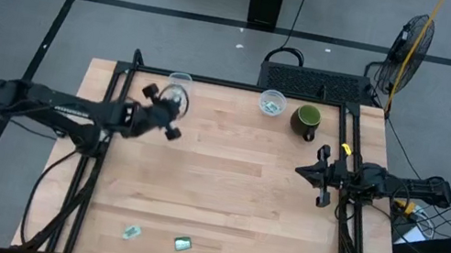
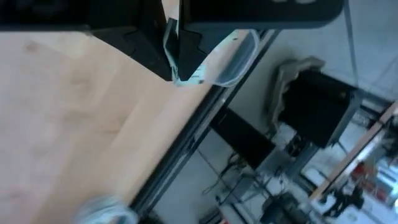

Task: Pick and place items into bin
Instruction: Put the green stevia packet into the left transparent bin

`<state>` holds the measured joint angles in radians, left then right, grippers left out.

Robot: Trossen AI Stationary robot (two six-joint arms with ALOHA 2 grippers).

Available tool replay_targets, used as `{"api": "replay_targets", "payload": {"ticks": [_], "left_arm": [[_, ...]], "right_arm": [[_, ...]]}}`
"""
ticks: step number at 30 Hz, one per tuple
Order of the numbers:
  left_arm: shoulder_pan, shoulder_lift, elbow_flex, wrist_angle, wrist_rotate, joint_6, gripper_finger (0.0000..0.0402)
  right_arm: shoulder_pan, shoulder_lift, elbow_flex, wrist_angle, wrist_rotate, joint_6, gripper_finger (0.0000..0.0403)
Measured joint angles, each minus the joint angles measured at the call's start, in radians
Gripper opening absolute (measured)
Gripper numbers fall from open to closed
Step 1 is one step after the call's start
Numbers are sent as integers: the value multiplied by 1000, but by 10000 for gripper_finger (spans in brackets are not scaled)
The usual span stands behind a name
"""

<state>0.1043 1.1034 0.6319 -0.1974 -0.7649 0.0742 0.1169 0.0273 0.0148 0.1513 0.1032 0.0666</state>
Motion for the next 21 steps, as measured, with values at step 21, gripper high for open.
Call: {"api": "replay_targets", "payload": {"ticks": [21], "left_arm": [[578, 36, 0, 155, 598, 46, 18]], "right_arm": [[0, 0, 0, 0, 0, 0, 4]]}}
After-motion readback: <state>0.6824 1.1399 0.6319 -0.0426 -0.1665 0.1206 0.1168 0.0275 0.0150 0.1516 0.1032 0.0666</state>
